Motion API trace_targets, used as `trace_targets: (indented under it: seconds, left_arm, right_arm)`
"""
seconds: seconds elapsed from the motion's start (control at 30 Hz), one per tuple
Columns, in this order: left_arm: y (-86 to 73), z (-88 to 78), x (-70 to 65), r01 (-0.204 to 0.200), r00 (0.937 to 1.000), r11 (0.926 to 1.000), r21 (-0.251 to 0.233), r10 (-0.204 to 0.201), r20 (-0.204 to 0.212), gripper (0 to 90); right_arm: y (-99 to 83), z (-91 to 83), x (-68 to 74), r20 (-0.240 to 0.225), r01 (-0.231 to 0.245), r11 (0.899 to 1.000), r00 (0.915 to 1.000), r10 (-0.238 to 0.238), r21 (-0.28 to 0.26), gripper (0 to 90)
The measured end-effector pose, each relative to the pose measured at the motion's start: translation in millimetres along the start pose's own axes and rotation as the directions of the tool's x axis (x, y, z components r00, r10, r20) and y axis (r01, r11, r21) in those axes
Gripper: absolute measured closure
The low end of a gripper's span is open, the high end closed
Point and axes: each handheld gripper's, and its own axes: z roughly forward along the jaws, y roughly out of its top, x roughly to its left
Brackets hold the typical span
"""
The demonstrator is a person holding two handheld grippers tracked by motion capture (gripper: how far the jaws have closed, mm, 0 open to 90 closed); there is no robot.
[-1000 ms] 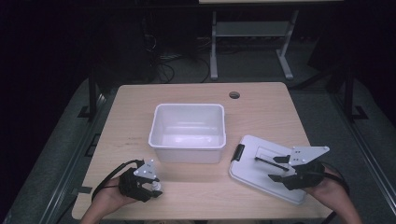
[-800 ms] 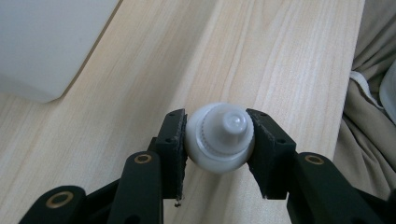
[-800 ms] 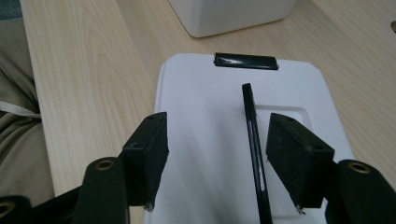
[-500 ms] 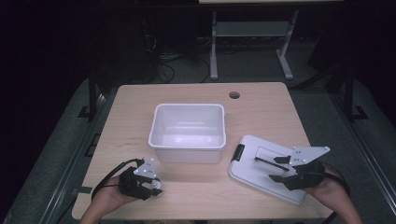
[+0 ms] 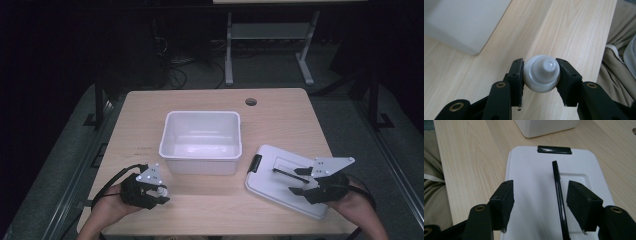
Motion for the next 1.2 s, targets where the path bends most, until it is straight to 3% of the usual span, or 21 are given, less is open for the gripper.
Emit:
trace_targets:
  seconds: [0.4,0.9,1.2]
  left_arm:
    - [13.4,-26.6,9.5,0.028,0.9991,0.9996,-0.008,-0.029,-0.031,59.7]
    - [30.7,-52.2,17.5,0.047,0.9982,0.9988,-0.017,-0.047,-0.037,59.7]
    - [46.4,-63.4,29.0,0.061,0.9972,0.9976,-0.032,-0.062,-0.042,59.7]
  right_arm:
    - [-0.6,-1.4,0.1,0.002,-0.002,1.000,1.0000,0.002,0.001,38.2]
    - [1.7,0.5,-1.2,-0.002,0.007,1.000,1.0000,-0.007,0.000,38.1]
    - [3.3,0.1,-3.0,-0.006,0.001,1.000,1.0000,-0.001,0.002,38.2]
